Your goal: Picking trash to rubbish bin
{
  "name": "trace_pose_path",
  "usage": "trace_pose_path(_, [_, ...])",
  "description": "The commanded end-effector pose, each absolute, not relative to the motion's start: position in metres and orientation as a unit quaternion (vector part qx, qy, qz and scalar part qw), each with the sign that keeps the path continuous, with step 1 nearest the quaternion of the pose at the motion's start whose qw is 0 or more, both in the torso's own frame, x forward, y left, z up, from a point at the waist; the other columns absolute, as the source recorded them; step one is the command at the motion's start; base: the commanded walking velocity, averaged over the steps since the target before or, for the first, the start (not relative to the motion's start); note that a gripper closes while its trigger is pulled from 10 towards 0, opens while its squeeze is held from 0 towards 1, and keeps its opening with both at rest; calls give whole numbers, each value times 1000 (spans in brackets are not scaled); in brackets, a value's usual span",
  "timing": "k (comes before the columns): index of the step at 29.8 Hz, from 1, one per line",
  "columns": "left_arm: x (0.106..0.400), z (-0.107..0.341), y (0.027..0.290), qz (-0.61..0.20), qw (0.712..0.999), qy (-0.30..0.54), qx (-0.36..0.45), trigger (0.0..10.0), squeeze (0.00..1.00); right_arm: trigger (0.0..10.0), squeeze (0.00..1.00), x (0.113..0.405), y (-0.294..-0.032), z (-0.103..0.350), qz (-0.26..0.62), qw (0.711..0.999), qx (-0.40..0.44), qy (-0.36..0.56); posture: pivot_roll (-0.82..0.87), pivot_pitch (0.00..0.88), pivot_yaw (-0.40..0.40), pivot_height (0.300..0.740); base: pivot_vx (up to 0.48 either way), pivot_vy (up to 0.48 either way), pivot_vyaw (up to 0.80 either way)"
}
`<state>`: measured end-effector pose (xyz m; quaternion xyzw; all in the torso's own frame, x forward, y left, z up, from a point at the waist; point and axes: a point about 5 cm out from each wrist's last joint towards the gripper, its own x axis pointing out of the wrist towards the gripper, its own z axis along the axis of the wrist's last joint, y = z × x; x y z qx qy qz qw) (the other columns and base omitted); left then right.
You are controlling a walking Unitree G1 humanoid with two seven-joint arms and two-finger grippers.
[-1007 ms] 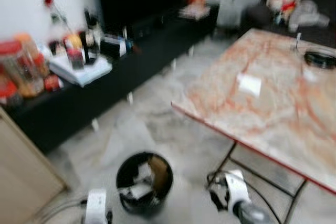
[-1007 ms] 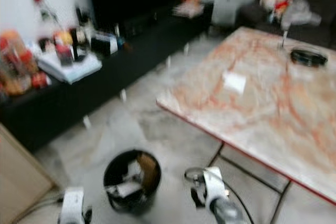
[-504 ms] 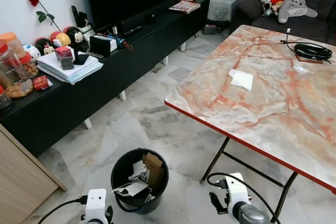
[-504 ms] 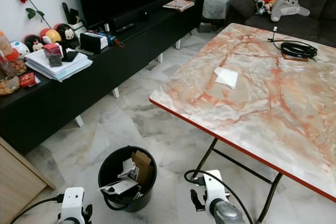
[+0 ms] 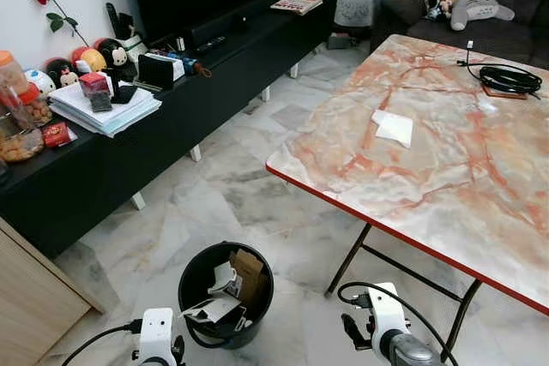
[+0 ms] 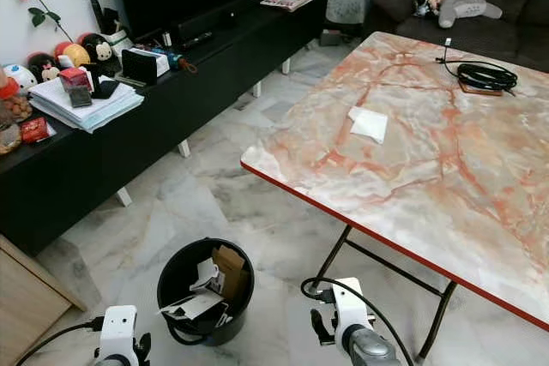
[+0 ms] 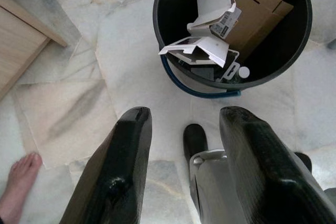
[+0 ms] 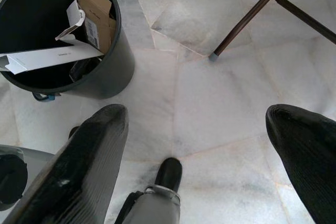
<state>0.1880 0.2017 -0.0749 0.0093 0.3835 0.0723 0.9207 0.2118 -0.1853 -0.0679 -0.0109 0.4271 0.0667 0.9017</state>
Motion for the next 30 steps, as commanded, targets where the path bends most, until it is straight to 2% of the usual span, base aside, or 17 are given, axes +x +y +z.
trace_pose_path(1, [190, -73, 204, 76, 923, 378, 7, 10000, 0, 10000, 0, 214, -185, -67, 66, 904, -6, 423, -46, 9, -21, 740, 0, 0, 0])
trace_pose_path(7, [190, -73, 204, 76, 923, 377, 6, 10000, 0, 10000, 0, 213, -184, -67, 66, 904, -6, 423, -44, 12, -21, 740, 0, 0, 0])
trace_pose_path(30, [190, -73, 205, 79, 924, 375, 1, 10000, 0, 10000, 0, 212, -184, -68, 67, 903, -3, 425, -44, 20, -22, 740, -280, 0, 0])
